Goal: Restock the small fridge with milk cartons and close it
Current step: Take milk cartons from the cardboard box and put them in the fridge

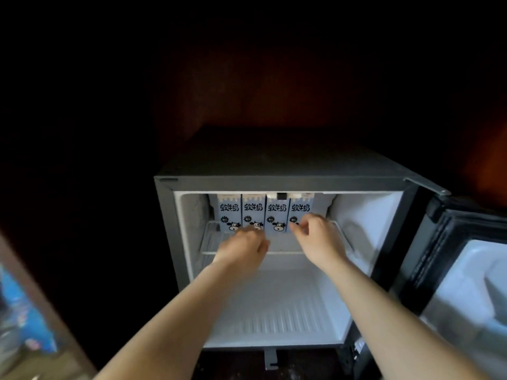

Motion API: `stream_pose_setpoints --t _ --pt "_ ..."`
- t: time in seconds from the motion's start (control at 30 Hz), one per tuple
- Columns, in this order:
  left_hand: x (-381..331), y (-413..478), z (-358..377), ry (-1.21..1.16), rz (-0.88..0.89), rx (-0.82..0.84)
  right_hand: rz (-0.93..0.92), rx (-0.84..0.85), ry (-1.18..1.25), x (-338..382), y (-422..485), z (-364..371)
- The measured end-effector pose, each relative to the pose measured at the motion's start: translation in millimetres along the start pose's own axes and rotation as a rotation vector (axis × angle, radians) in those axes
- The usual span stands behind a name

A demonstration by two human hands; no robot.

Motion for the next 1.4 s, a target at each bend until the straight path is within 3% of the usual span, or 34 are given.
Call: stream_pose_setpoints --t 0.33,0.6,0.97,1.2,1.4 --pt "20.4 -86.9 -74.0 0.089 0.026 0.144 -0.329 0.340 -0.204 108.3 -63.5 -17.1" --pt "76.5 -181.3 -141.5 0.213 -0.054 0.206 -0.657 0.466 -0.209 221.1 -155.8 -31.1" --pt "182.2 -372.9 -146.1 0.249 -0.370 0.367 -0.987 0.758 -0.144 337.7 -327.5 17.9" --pt "229.9 -495.0 -86.0 0.110 -0.690 0.425 -0.995 1.095 -0.073 344.5 -444.4 91.9" --pt "259.1 -579.9 -17.2 0.016 -0.862 0.427 -0.814 1.303 0.122 318.0 -511.5 143.0"
Point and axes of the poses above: each hand's wrist, its own y-axis towards the middle knuckle, its own z-axis out of the palm, x = y × z, the point moved 9 cm from there along y, towards the middle knuckle, and after that the axes turned 7 degrees about -x, right-handed, at the moved point
